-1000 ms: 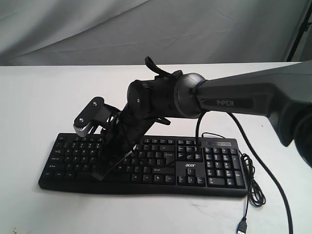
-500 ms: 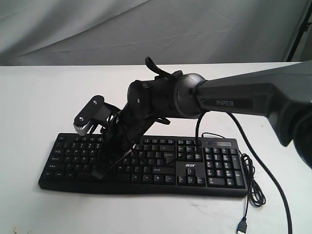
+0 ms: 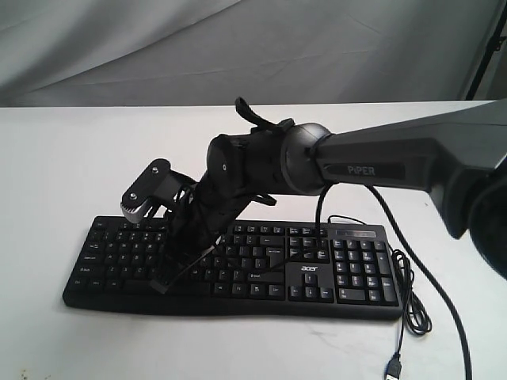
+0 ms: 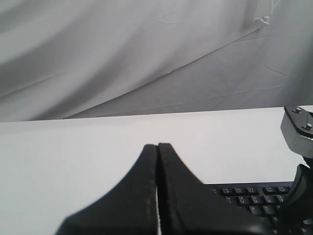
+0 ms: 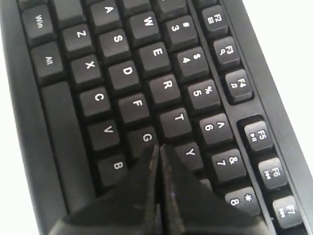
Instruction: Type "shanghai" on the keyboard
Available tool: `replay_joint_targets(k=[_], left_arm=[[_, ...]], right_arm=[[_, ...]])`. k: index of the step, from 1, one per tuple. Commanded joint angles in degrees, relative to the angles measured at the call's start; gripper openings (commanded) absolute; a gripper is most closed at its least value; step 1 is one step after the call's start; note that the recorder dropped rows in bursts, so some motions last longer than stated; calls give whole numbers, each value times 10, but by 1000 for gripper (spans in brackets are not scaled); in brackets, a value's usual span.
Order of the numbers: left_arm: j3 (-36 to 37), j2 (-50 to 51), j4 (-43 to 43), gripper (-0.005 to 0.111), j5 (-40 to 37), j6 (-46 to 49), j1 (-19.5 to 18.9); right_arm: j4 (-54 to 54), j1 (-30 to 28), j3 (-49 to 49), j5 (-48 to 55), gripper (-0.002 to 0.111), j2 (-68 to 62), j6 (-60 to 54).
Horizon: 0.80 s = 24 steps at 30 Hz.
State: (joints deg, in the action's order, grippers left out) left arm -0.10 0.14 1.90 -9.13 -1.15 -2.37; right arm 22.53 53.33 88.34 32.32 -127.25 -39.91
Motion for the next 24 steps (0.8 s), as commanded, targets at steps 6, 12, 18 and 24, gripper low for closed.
replay_joint_targets(k=[6,12,18,24], left_arm=[[1,-1,0,0,3,-2,4],[1,-1,0,0,3,-2,4],[1,-1,0,0,3,-2,4],[1,-1,0,0,3,-2,4]], right_arm=[[5,1,-2,-11,0,17,-5],[-22,28,69,7,0,7,-6],[-24,50,206,81,0,-69,-3],[-24,56,298,130,0,-121,3]])
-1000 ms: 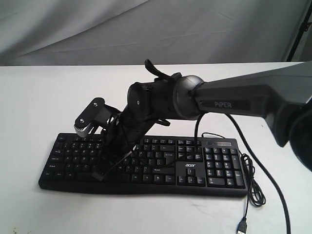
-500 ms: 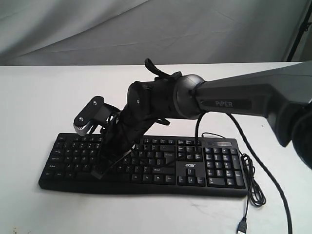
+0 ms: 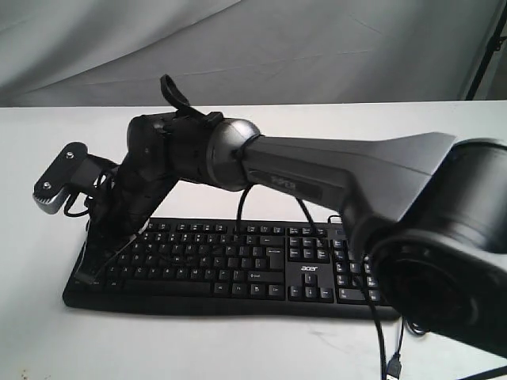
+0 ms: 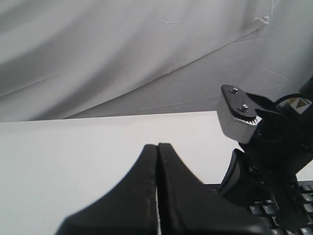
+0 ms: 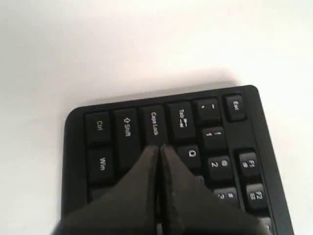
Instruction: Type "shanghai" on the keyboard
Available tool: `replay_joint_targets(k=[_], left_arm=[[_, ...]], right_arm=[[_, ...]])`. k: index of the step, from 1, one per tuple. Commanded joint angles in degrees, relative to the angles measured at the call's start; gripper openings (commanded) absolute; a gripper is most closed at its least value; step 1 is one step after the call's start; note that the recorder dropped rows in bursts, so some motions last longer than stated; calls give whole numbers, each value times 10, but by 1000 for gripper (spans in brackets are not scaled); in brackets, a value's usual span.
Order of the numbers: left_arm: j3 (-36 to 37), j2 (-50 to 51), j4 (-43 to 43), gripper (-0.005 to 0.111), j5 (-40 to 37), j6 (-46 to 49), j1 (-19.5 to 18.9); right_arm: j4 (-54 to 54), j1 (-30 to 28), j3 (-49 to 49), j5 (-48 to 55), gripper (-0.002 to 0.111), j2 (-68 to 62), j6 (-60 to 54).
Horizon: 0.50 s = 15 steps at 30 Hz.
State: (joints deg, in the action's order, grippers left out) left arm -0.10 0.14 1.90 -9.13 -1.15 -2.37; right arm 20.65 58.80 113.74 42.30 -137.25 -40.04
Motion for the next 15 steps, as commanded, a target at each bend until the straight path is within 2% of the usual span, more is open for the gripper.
replay_joint_targets(k=[1,15], left_arm=[[1,-1,0,0,3,-2,4],[1,-1,0,0,3,-2,4]], right_arm=[[-6,1,47,34,0,-23,4],[-15,1,49,32,0,-45,12]])
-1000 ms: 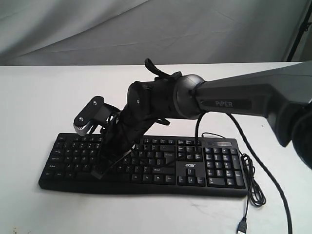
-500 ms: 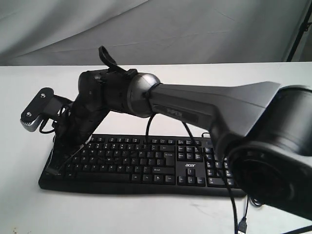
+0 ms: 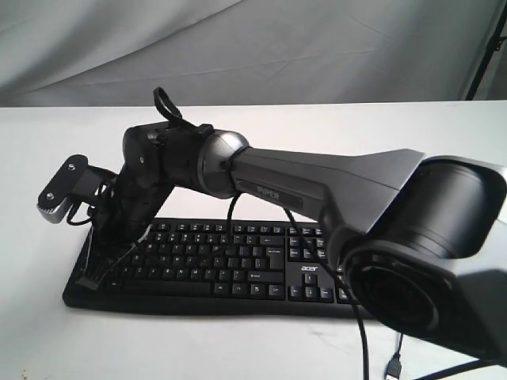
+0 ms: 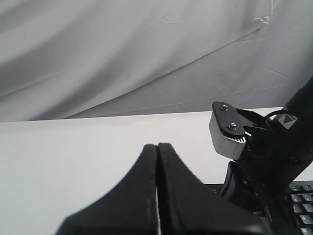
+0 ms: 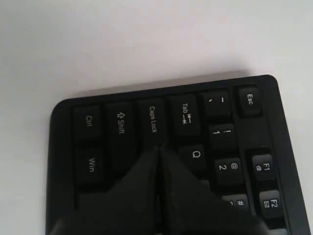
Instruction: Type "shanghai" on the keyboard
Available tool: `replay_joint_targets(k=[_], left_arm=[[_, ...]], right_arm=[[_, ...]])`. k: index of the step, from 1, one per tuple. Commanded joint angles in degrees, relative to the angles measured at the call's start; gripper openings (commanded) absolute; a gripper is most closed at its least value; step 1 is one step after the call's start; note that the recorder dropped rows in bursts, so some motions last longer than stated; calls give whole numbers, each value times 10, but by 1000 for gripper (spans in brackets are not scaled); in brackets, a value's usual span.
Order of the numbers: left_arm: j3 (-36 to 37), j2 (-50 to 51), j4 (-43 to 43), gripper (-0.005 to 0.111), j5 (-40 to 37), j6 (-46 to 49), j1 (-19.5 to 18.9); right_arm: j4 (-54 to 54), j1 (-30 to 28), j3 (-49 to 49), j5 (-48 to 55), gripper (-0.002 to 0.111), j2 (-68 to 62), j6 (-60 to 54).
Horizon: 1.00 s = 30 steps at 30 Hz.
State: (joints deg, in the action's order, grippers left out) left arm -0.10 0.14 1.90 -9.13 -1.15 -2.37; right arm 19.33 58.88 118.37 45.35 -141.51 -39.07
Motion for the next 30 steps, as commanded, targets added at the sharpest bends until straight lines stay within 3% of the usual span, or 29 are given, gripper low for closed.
replay_joint_targets(k=[1,30], left_arm=[[1,-1,0,0,3,-2,4],[1,-1,0,0,3,-2,4]], right_arm=[[-1,0,3,0,0,-3,2],[6,0,3,-1,0,-3,-14]])
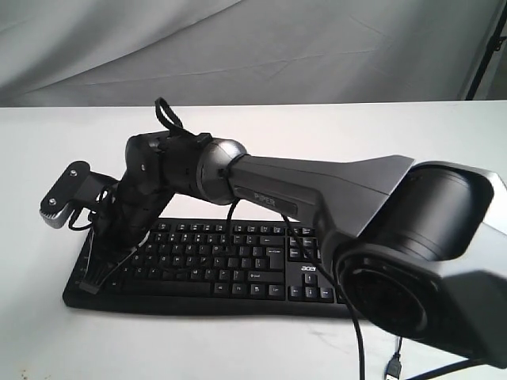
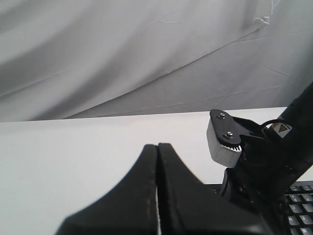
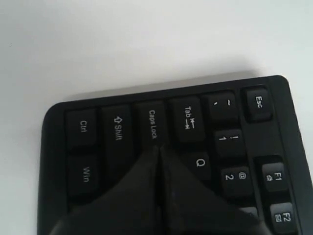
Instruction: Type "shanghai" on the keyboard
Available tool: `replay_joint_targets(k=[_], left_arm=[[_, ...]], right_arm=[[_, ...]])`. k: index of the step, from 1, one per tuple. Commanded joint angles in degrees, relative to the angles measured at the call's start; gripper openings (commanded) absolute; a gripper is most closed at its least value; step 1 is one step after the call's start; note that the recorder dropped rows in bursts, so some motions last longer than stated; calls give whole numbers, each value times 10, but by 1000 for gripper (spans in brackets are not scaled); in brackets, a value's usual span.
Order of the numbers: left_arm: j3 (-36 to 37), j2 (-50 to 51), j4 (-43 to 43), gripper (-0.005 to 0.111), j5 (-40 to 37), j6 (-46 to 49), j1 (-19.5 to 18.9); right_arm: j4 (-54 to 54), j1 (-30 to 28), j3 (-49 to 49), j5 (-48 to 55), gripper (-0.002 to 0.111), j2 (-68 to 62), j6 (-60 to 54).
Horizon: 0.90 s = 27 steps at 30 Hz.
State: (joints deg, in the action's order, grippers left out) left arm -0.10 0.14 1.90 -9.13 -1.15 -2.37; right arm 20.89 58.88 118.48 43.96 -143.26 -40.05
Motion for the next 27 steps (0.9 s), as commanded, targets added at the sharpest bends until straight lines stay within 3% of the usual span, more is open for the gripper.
replay_joint_targets(k=[1,6,10,13,27], left_arm=[[1,-1,0,0,3,-2,4],[1,-1,0,0,3,-2,4],[1,-1,0,0,3,-2,4],[1,-1,0,0,3,-2,4],[1,-1,0,0,3,-2,4]], right_arm=[[-22,0,2,18,0,29,0],[-81,-15,-45,45,0,85,45],[-48,-56,-253,-67,0,179,38],[-8,-71,-348,-141,0,218,6],[-4,-93,-363,-163,0,212,6]])
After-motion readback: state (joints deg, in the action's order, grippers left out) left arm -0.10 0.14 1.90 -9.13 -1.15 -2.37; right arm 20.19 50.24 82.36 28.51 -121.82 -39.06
